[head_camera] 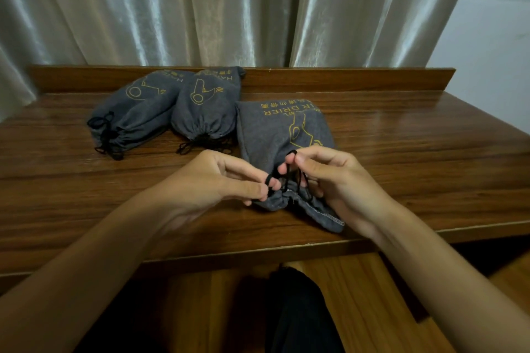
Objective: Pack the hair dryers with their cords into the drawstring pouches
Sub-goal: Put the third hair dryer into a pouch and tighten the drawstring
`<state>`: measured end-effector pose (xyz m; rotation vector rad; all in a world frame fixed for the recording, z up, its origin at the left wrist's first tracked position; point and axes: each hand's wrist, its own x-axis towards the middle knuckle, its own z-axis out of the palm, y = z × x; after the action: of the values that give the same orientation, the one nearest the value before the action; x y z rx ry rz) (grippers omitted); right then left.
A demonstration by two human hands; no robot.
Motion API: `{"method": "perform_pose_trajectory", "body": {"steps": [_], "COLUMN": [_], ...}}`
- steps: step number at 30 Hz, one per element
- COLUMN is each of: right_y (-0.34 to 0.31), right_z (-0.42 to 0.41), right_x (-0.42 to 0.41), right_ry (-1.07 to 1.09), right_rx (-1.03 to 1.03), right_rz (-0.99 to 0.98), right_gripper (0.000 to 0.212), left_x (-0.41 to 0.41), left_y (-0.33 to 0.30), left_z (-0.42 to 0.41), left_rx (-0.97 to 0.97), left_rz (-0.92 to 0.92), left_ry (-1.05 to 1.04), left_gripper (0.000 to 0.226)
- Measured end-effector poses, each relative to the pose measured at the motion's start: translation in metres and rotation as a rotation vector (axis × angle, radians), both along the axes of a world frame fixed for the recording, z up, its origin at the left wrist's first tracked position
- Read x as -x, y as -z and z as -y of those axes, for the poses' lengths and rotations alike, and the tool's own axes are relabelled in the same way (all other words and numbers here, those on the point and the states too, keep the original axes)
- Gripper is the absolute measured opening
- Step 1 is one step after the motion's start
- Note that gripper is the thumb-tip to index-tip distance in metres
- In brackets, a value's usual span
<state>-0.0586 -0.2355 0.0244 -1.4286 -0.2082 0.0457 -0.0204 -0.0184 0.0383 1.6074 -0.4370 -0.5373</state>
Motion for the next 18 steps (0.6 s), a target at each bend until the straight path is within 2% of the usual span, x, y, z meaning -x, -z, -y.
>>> {"method": "perform_pose_trajectory", "body": {"steps": [6,9,14,18], "right_y": [0.007,0.008,0.009,0.011], "right_z": [0.000,-0.001,0.001,0.002], "right_x": [-0.002,-0.002,0.000,0.002], "right_ry": [0.014,0.001,-0.033,-0.023], "right_rx": [0.002,0.011,-0.001,0.023], "right_rz": [0.003,0.033,0.069,0.066], "right_gripper": [0.018,0.015,0.014,0.012], "left_x": [0.000,0.003,0.008,0.011], "left_y": [-0.001,-0.001,-0.004,-0.001], "left_z": [0.007,0.010,0.008,0.012], "left_rx": [0.048,-0.007,-0.084,-0.108], "left_rz": [-0.160,-0.112,-0.064,-0.036], "left_ry": [-0.040,-0.086,-0.079,-0.176], "left_gripper": [0.024,0.032,0.022,0.019]}}
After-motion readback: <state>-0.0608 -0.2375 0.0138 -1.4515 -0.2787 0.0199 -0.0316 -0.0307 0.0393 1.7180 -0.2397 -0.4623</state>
